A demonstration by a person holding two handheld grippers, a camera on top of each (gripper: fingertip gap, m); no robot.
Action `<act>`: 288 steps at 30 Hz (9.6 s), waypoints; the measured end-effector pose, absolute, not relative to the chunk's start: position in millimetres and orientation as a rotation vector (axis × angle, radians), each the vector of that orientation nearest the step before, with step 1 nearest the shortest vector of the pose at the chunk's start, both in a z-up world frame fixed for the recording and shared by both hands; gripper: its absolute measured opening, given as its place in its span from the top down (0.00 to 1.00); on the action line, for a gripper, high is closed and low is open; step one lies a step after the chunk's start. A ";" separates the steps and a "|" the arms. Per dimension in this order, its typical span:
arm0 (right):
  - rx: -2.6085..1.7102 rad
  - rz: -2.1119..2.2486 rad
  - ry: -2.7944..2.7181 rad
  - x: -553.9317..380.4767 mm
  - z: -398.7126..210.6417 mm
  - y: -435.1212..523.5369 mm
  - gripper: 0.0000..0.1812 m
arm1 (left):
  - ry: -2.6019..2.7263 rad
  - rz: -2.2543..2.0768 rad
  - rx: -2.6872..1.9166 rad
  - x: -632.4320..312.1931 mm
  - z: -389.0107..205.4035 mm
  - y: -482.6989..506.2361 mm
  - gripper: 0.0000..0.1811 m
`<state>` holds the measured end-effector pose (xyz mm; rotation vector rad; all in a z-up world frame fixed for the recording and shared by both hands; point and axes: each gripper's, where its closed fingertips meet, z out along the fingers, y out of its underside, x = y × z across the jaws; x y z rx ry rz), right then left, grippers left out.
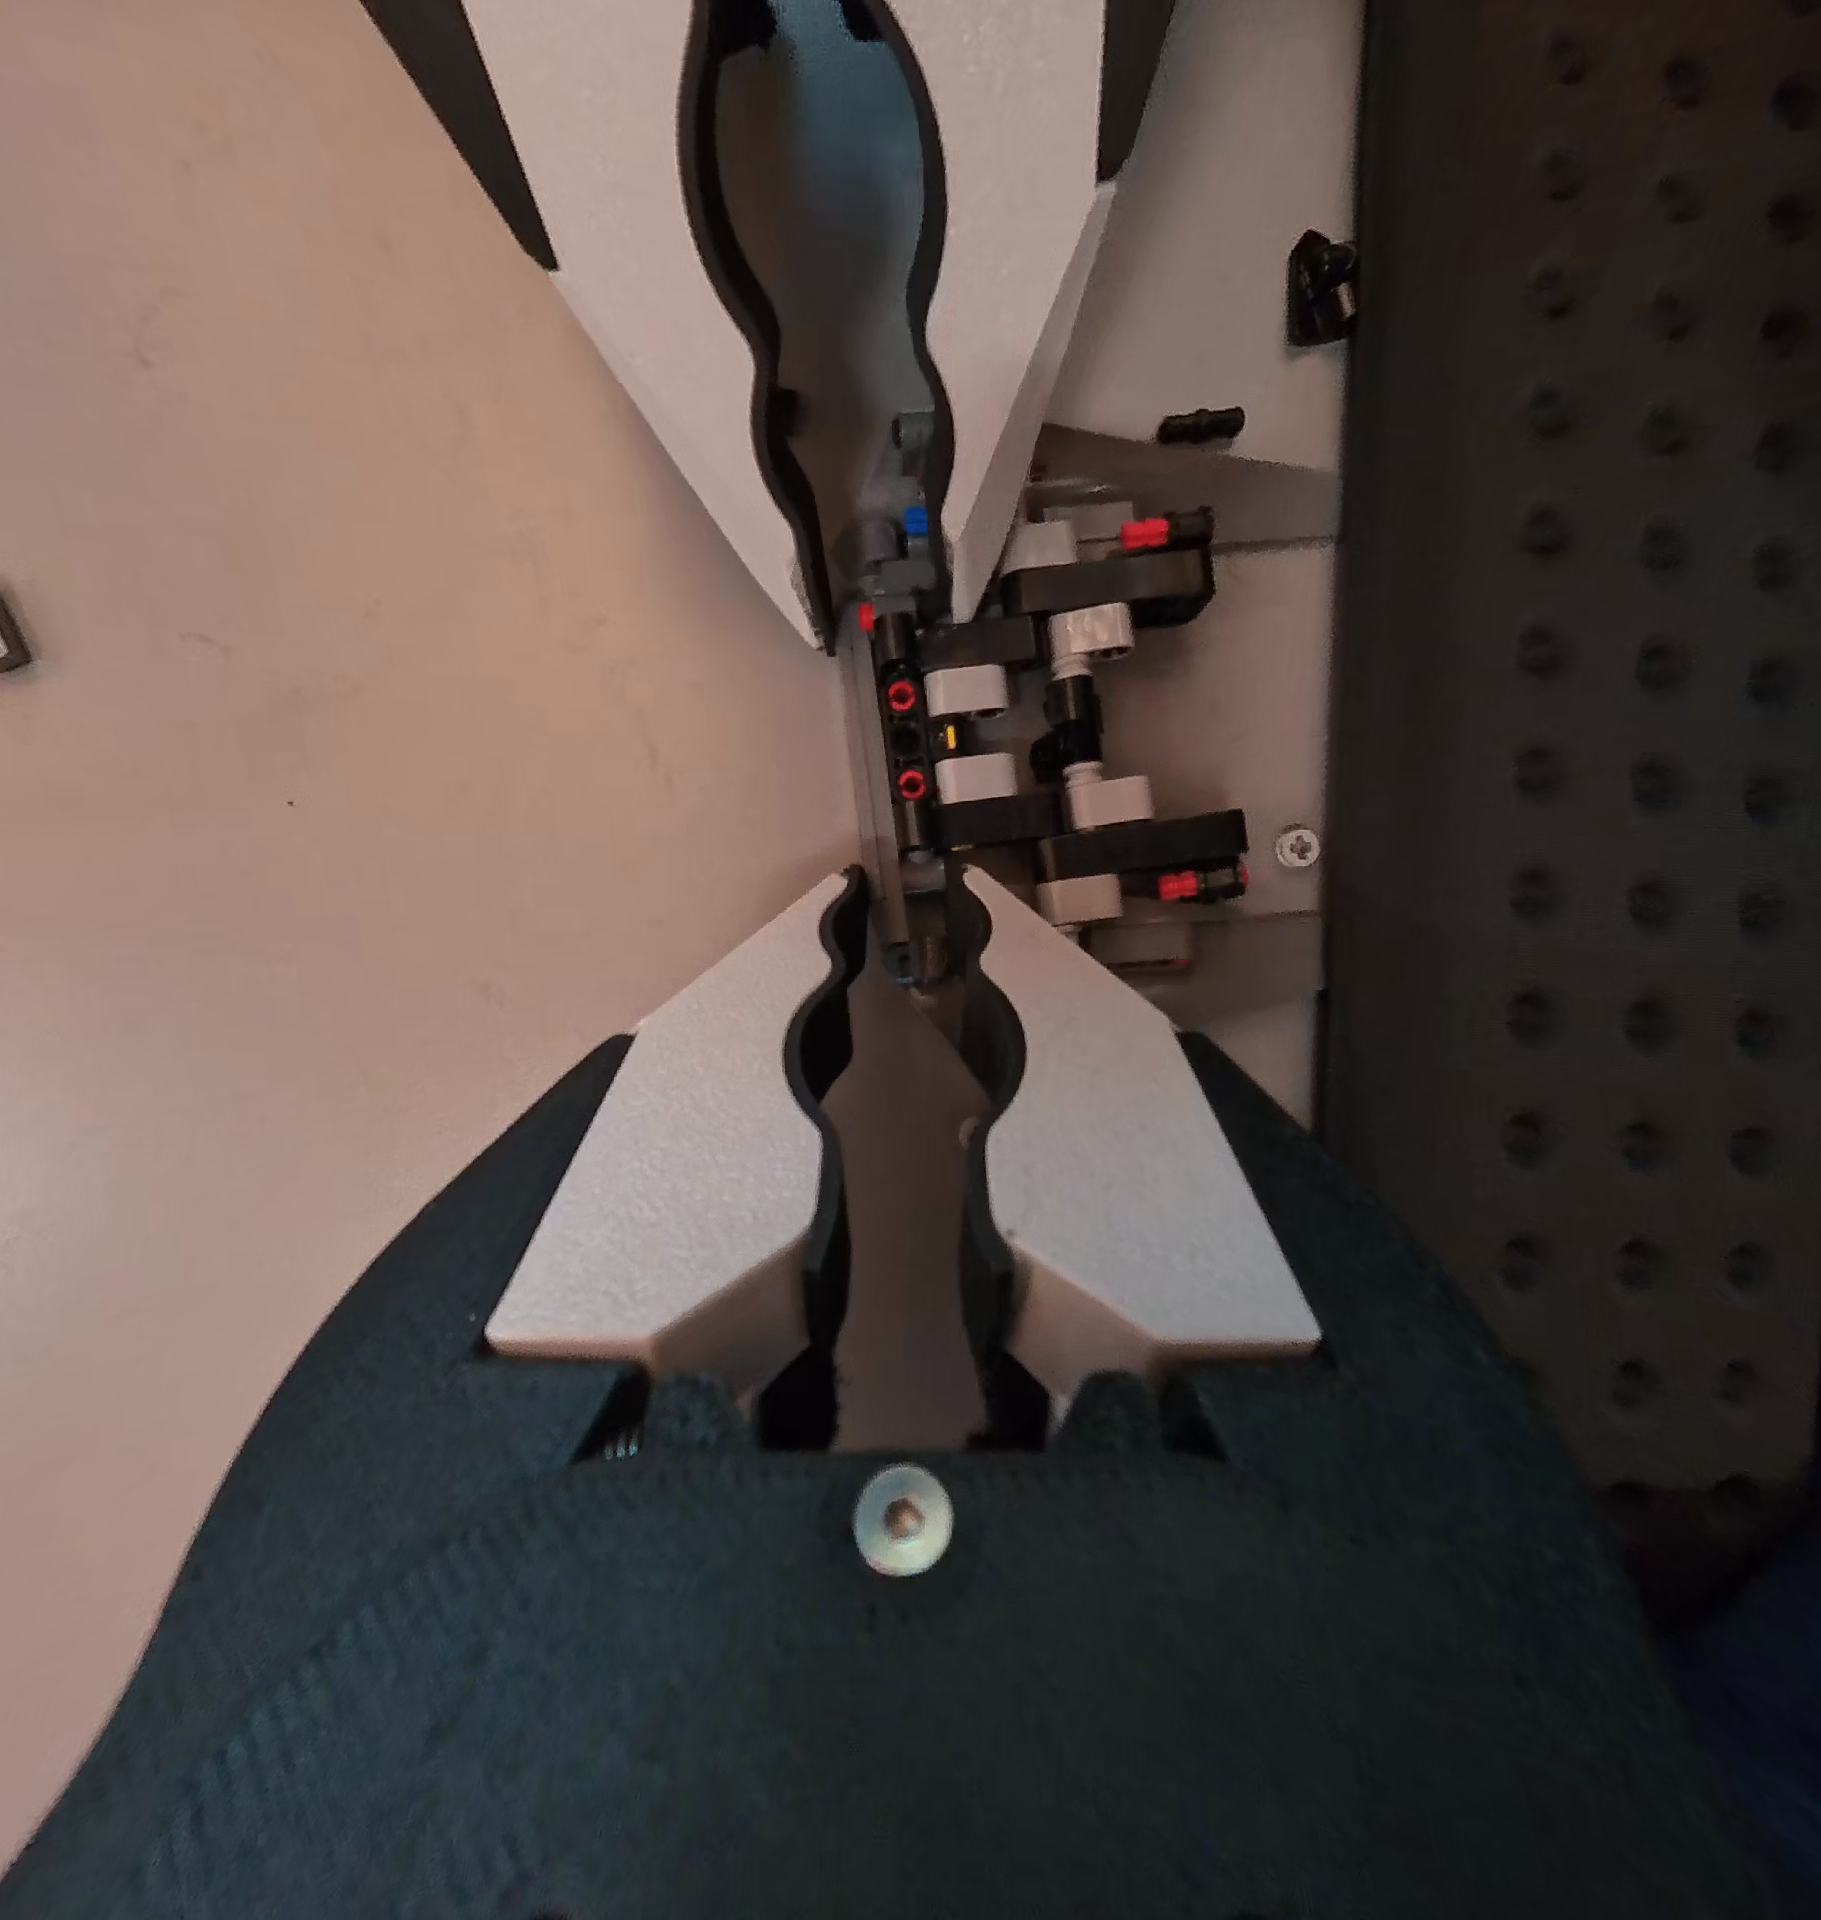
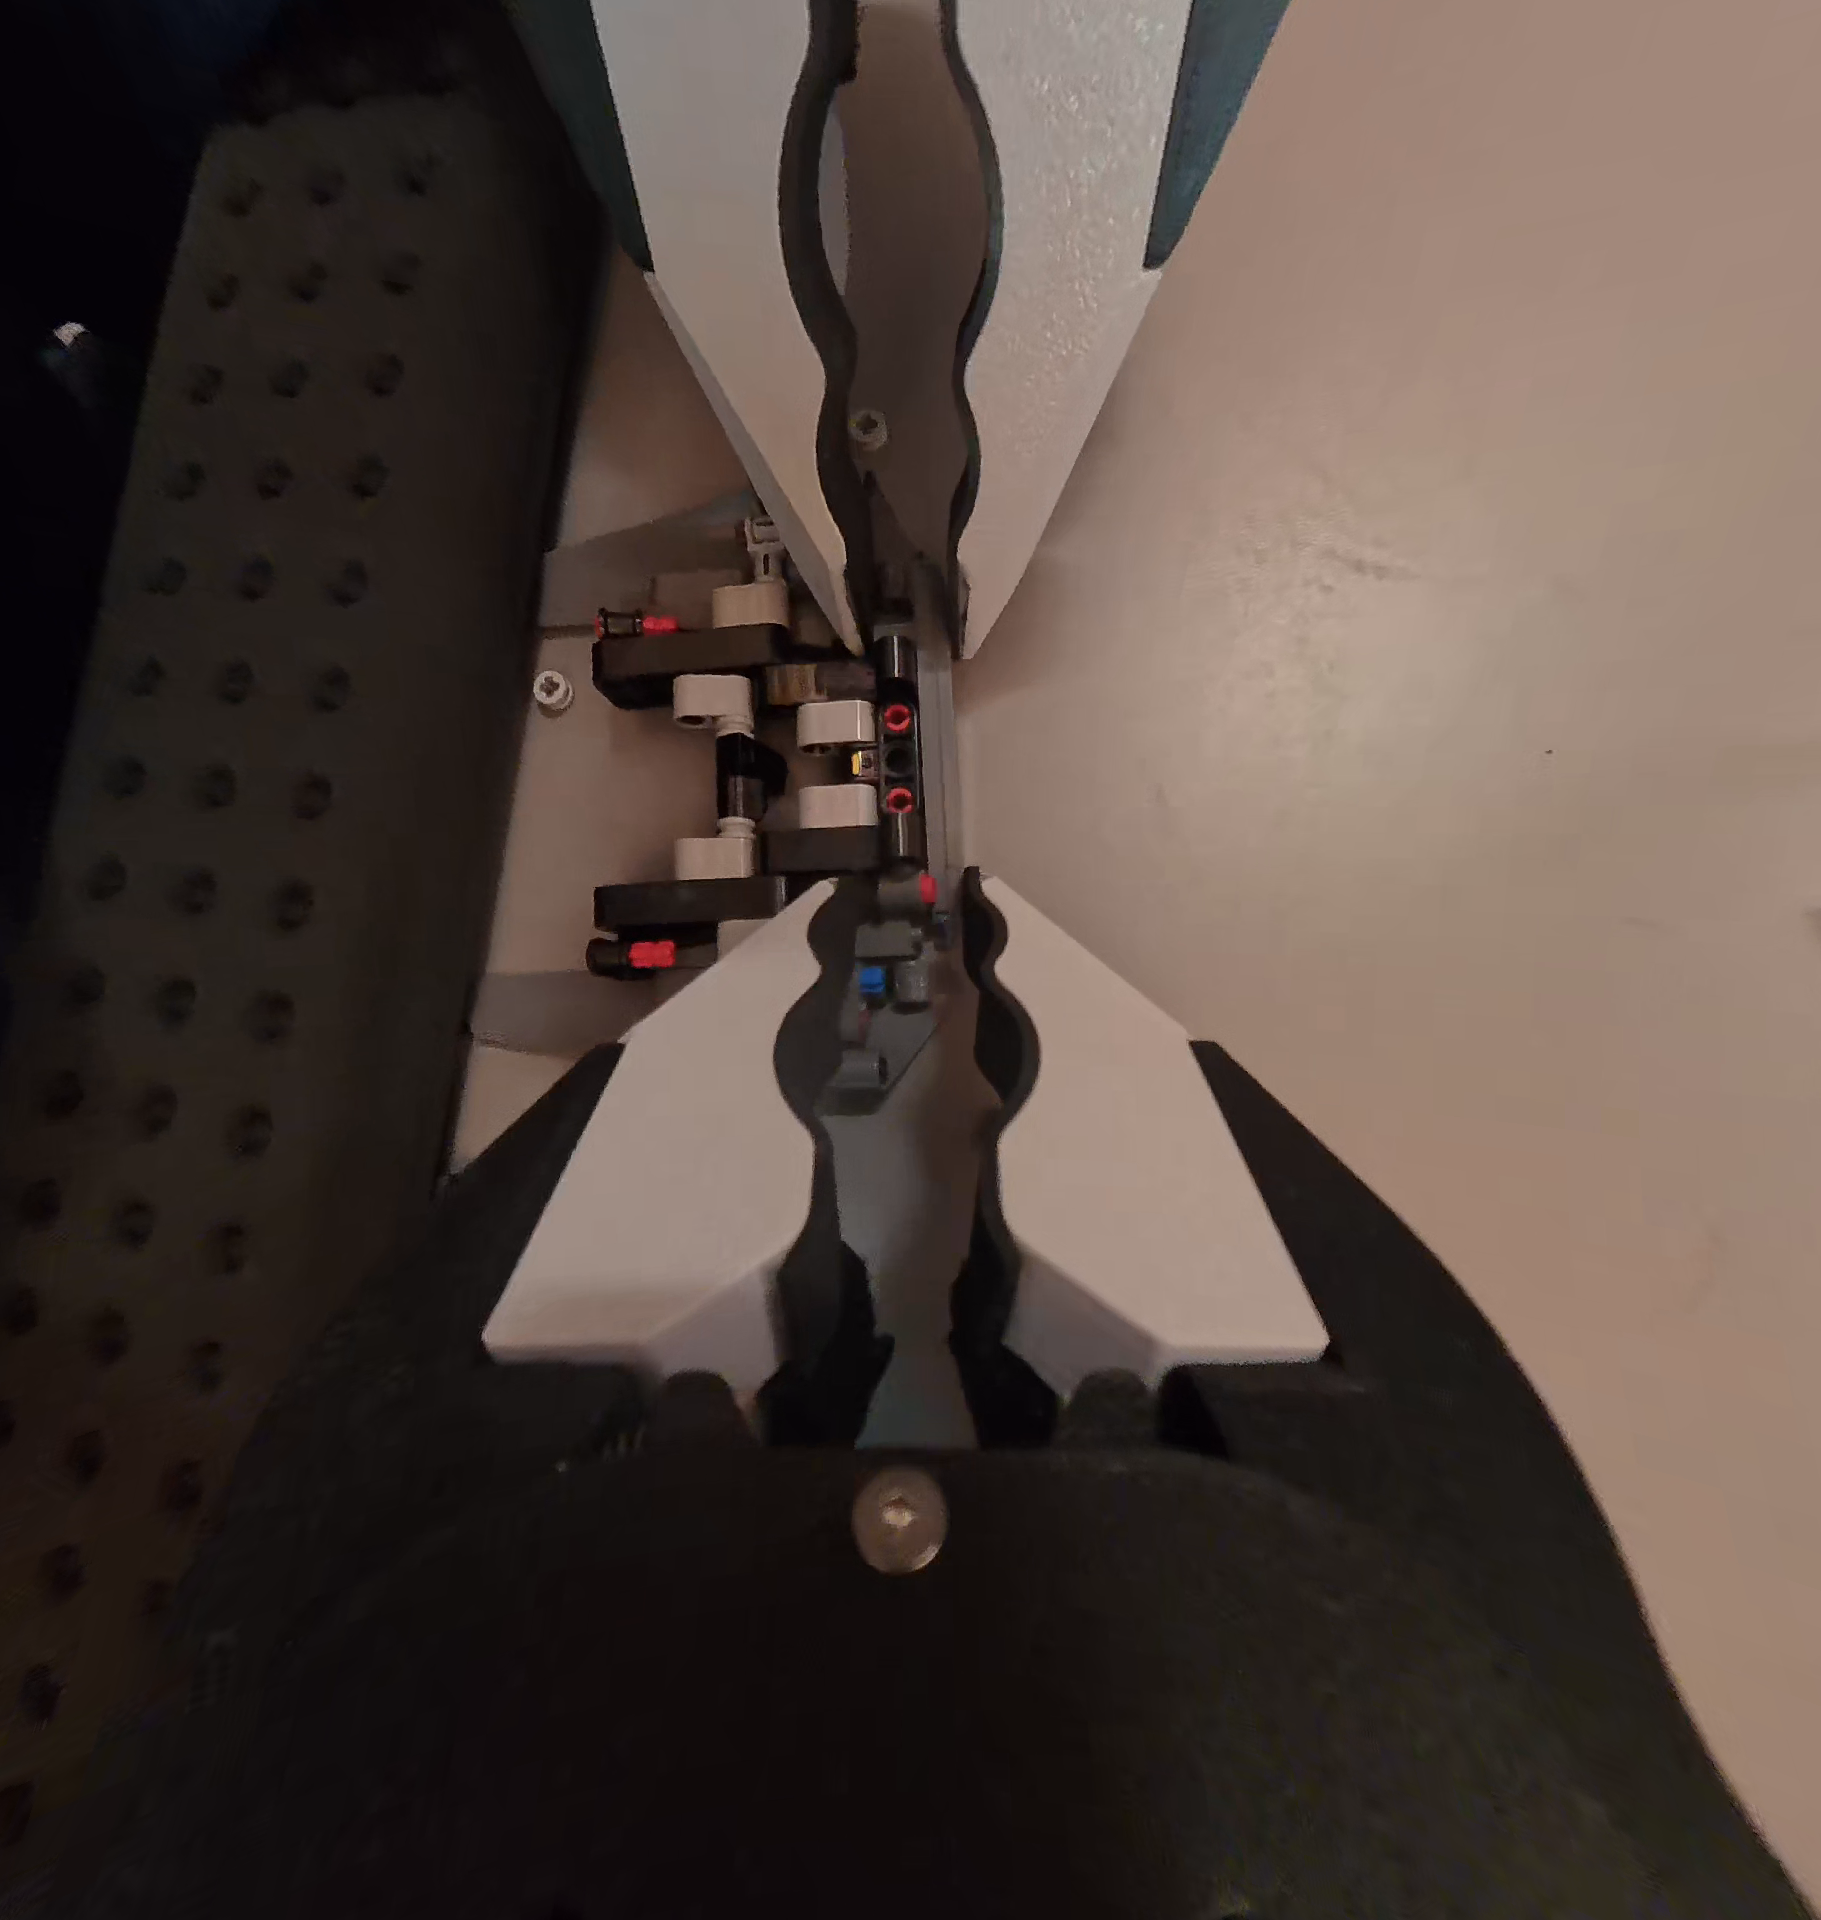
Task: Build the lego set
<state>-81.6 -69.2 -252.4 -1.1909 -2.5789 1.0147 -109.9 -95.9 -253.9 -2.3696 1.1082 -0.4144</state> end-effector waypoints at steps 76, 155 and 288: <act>-1.393 1.044 -2.490 -89.0 -257.4 -39.4 1.00 | 1.077 -0.305 -2.300 -117.9 -251.1 -76.1 0.93; -1.330 1.118 -2.468 -89.6 -245.5 -46.2 0.92 | 1.031 -0.397 -2.320 -116.7 -256.5 -75.9 0.93; -1.407 1.068 -2.485 -81.6 -245.3 -34.2 0.89 | 0.930 -0.487 -2.354 -127.9 -254.0 -85.4 0.93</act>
